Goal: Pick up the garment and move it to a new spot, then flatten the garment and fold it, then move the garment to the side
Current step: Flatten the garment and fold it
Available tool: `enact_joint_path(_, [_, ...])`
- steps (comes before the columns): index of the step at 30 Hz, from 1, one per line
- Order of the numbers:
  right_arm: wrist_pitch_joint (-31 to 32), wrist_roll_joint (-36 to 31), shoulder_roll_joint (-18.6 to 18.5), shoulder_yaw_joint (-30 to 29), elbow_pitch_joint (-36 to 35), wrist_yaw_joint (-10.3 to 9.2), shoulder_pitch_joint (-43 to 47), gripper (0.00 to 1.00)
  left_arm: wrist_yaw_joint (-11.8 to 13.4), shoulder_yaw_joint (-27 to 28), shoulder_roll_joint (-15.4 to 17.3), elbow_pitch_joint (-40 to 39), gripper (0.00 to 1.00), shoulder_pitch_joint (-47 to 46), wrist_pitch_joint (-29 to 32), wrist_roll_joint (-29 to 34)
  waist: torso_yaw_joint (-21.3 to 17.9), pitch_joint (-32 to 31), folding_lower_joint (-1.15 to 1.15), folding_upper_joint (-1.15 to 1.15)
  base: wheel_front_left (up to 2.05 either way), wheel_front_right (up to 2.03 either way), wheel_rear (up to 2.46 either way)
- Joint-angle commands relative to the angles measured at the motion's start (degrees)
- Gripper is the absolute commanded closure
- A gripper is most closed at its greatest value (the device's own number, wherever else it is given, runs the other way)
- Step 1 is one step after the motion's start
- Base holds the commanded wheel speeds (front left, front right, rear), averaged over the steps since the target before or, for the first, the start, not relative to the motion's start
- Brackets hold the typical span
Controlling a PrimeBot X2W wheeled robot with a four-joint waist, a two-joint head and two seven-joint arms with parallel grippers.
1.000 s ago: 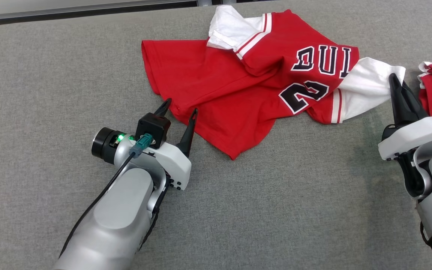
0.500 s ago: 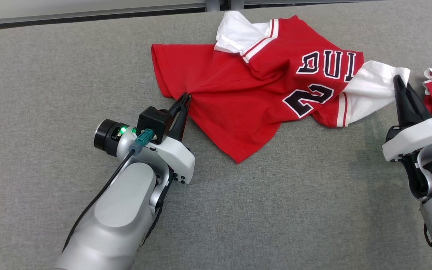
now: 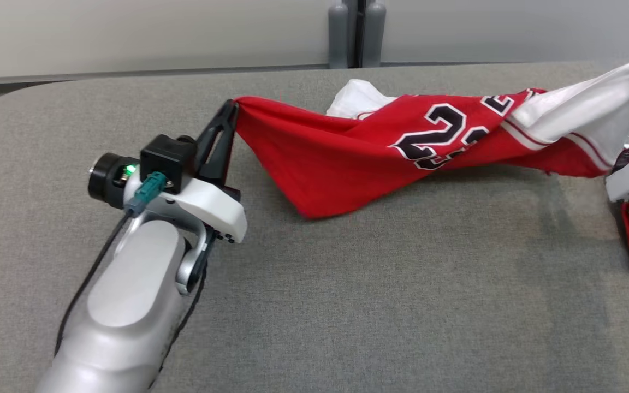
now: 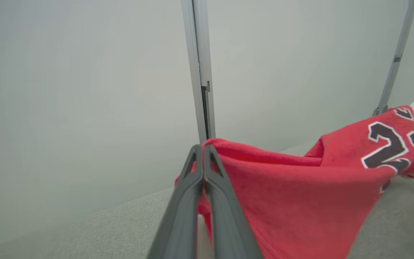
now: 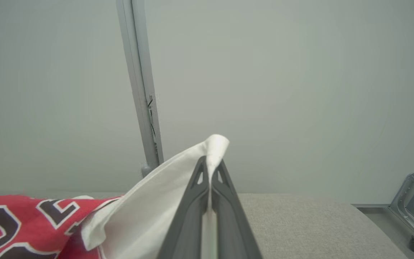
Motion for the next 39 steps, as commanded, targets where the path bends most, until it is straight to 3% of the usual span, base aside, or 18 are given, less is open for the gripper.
enact_joint_path(1, [-0.53, -0.42, -0.71, -0.33, 0.07, -0.02, -0.82, 1.0, 0.34, 0.62, 0.75, -0.28, 1.0, -0.6, -0.09, -0.63, 0.62, -1.33, 0.0, 0.0, 0.0, 0.0, 0.0])
enact_joint_path(12, [-2.59, -3.16, -0.1, -1.36, -1.43, -0.02, -2.75, 1.0, 0.23, 5.1, 8.41, -0.23, 1.0, -4.15, 3.99, -2.57, -0.6, -3.86, 0.0, 0.0, 0.0, 0.0, 0.0])
enact_joint_path(20, [-1.54, -2.28, 1.86, 5.71, -7.56, -0.02, -3.74, 1.0, 0.45, 5.51, 13.17, 11.96, 1.0, -12.32, 7.61, -0.96, -5.53, -0.98, 0.0, 0.0, 0.0, 0.0, 0.0])
enact_joint_path(21, [-1.19, -2.31, 2.04, 7.0, -8.11, -0.02, -3.73, 1.0, 0.57, 5.69, 13.26, 14.11, 0.91, -13.16, 7.53, -1.04, -6.15, -0.5, 0.0, 0.0, 0.0, 0.0, 0.0])
enact_joint_path(22, [-0.88, -2.1, 2.11, 7.85, -8.3, -0.02, -3.66, 1.0, 0.85, 5.71, 13.36, 16.17, 0.61, -14.01, 7.19, -0.85, -6.73, -0.05, 0.0, 0.0, 0.0, 0.0, 0.0])
enact_joint_path(23, [-0.23, -2.0, 2.16, 8.83, -8.21, -0.02, -3.52, 1.0, 1.33, 5.82, 13.32, 17.97, 0.11, -14.99, 6.58, -0.78, -7.26, 0.45, 0.0, 0.0, 0.0, 0.0, 0.0])
enact_joint_path(24, [0.59, -1.88, 2.1, 9.96, -7.7, -0.02, -3.23, 1.0, 1.84, 6.25, 12.95, 19.6, 0.0, -16.0, 5.68, -1.1, -7.61, 0.95, 0.0, 0.0, 0.0, 0.0, 0.0])
enact_joint_path(25, [1.99, -1.95, 1.95, 11.14, -6.83, -0.02, -2.72, 0.76, 2.06, 6.37, 12.45, 21.29, 0.0, -16.67, 5.04, -1.26, -7.84, 1.37, 0.0, 0.0, 0.0, 0.0, 0.0])
enact_joint_path(26, [2.77, -1.9, 1.88, 12.53, -6.5, -0.02, -2.39, 0.0, 2.11, 6.08, 11.99, 22.79, 0.0, -17.14, 4.31, -1.01, -7.94, 1.71, 0.0, 0.0, 0.0, 0.0, 0.0])
enact_joint_path(29, [3.94, 0.16, 1.4, 15.41, -6.37, -0.02, -1.39, 0.0, 2.24, 6.33, 10.35, 25.66, 0.0, -18.59, 1.84, -1.54, -7.68, 2.08, 0.0, 0.0, 0.0, 0.0, 0.0])
enact_joint_path(33, [2.16, 1.21, 0.34, 14.43, -6.47, -0.02, 0.74, 0.0, 1.85, 8.22, 8.05, 24.92, 0.0, -17.61, 0.04, -3.07, -6.5, 1.04, 0.0, 0.0, 0.0, 0.0, 0.0])
enact_joint_path(39, [-0.31, 1.52, 0.42, 11.12, -9.16, -0.02, 4.74, 0.0, 0.42, 12.17, 6.46, 11.78, 0.0, -10.51, -0.1, -3.16, -3.98, -1.38, 0.0, 0.0, 0.0, 0.0, 0.0])
